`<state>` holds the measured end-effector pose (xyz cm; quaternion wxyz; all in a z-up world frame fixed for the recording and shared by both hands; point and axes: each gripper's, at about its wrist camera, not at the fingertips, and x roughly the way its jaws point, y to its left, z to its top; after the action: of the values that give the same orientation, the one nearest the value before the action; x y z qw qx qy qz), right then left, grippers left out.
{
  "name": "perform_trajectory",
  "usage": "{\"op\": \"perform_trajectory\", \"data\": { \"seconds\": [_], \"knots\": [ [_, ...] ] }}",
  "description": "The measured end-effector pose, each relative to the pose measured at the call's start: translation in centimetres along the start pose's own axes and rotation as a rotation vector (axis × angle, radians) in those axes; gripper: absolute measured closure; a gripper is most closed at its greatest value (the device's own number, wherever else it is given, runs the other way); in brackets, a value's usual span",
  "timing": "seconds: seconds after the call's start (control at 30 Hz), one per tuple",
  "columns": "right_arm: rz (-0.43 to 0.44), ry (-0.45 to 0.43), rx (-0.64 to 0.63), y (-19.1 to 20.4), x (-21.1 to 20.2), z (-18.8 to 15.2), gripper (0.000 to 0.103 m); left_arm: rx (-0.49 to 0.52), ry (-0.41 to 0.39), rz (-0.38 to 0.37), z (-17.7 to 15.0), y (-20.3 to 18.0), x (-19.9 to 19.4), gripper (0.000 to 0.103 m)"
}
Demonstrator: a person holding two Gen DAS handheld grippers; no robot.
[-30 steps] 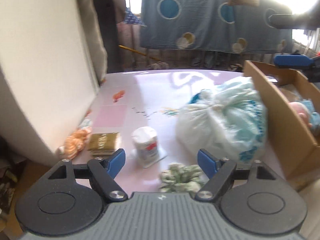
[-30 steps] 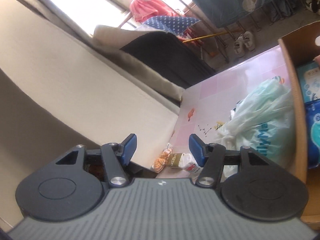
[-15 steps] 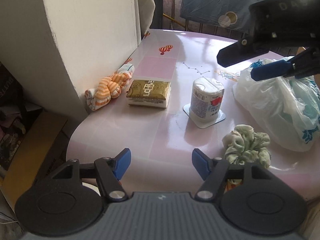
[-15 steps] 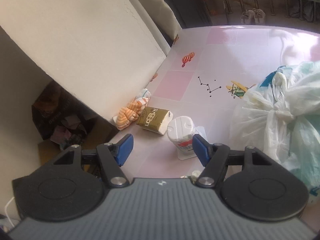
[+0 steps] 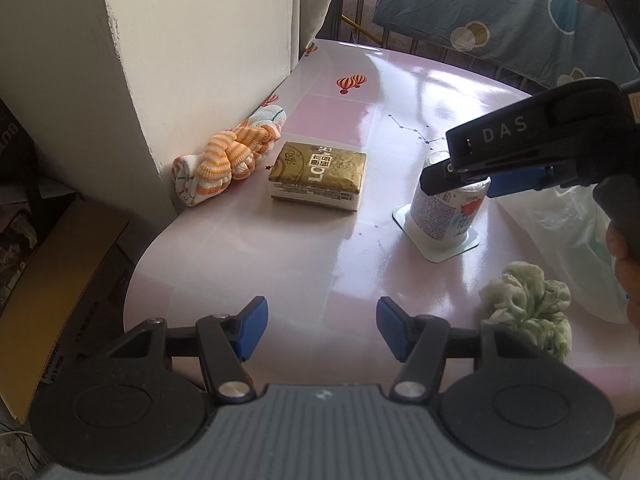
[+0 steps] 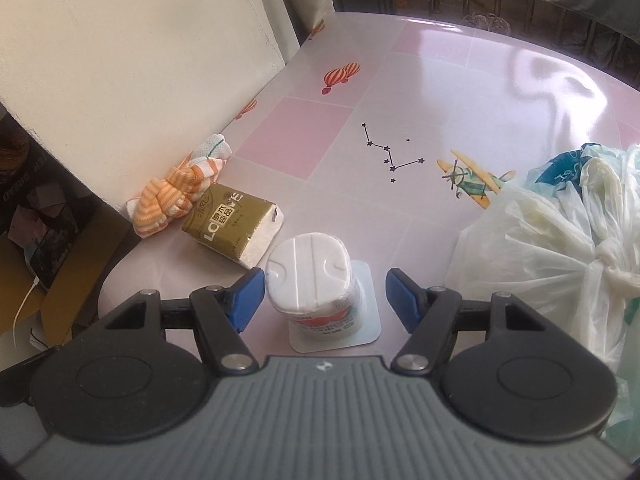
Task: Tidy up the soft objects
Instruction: 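Reach the right tool to the white yogurt cup and close on it, then tip the yogurt cup over and regrip it with the right tool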
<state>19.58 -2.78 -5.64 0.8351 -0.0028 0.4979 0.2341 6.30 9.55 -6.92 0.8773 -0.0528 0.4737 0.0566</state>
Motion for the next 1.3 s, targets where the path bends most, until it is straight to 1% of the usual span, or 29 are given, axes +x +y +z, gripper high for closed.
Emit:
{"op": "perform_trajectory", "data": {
  "seconds": [0.03,0.07,0.1,0.17,0.2,0.23,0.33,0.37,0.4,0.43,0.5,0.57,0.73,0.93,0.97,1.1,1.2,1.27,1.3],
  "knots": [
    [0.013,-0.008,-0.003,0.1,-0.1,-0.1,0.052,0.002,-0.001,-0.001,0.0,0.0,0.1,0.043],
    [0.011,-0.016,-0.005,0.2,-0.2,-0.1,0.054,0.005,-0.001,-0.001,0.0,-0.1,0.1,0.043],
    [0.005,-0.025,-0.002,0.2,-0.3,-0.1,0.055,0.008,-0.002,-0.002,0.0,-0.1,0.1,0.043],
    [0.028,-0.027,0.050,-0.4,-0.6,-0.3,0.056,0.019,-0.011,-0.003,-0.1,-0.2,-0.1,0.043],
    [0.062,-0.023,0.091,-0.9,-0.7,-0.4,0.056,0.023,-0.018,-0.006,-0.1,-0.2,-0.3,0.043],
    [0.118,-0.014,0.145,-1.6,-0.9,-0.6,0.056,0.026,-0.025,-0.011,-0.2,-0.2,-0.5,0.043],
    [0.337,0.031,0.345,-3.8,-0.8,-1.6,0.056,0.028,-0.040,-0.019,-0.3,-0.2,-1.0,0.043],
    [0.400,0.052,0.411,-4.5,-0.5,-2.0,0.056,0.028,-0.041,-0.018,-0.3,-0.2,-1.1,0.043],
    [0.443,0.071,0.461,-5.0,-0.2,-2.5,0.056,0.027,-0.040,-0.018,-0.3,-0.2,-1.1,0.043],
    [0.467,0.089,0.498,-5.3,0.1,-2.9,0.056,0.027,-0.039,-0.019,-0.3,-0.3,-1.0,0.043],
    [0.482,0.117,0.548,-5.9,0.8,-3.7,0.056,0.028,-0.035,-0.018,-0.4,-0.4,-1.0,0.043],
    [0.495,0.109,0.577,-6.5,0.6,-4.1,0.055,0.032,-0.035,-0.020,-0.4,-0.4,-1.1,0.043],
    [0.422,0.092,0.559,-7.0,-0.8,-4.0,0.054,0.039,-0.036,-0.033,-0.5,-0.8,-1.1,0.043],
    [0.302,0.082,0.516,-7.9,-2.2,-4.2,0.053,0.060,-0.033,-0.051,-0.7,-1.6,-0.9,0.043],
    [0.267,0.085,0.501,-7.8,-2.3,-4.3,0.052,0.062,-0.033,-0.053,-0.7,-1.7,-0.9,0.043],
    [0.232,0.077,0.468,-7.8,-2.8,-4.4,0.052,0.072,-0.032,-0.056,-0.8,-1.8,-0.9,0.043],
    [0.189,0.070,0.427,-7.2,-2.9,-3.9,0.045,0.073,-0.028,-0.052,-0.9,-1.6,-0.8,0.043],
    [0.165,0.074,0.401,-6.6,-2.9,-3.5,0.038,0.068,-0.026,-0.052,-0.9,-1.4,-0.8,0.043],
    [0.155,0.073,0.383,-6.2,-3.0,-3.2,0.037,0.066,-0.024,-0.052,-0.9,-1.3,-0.7,0.043]
  ]
}}
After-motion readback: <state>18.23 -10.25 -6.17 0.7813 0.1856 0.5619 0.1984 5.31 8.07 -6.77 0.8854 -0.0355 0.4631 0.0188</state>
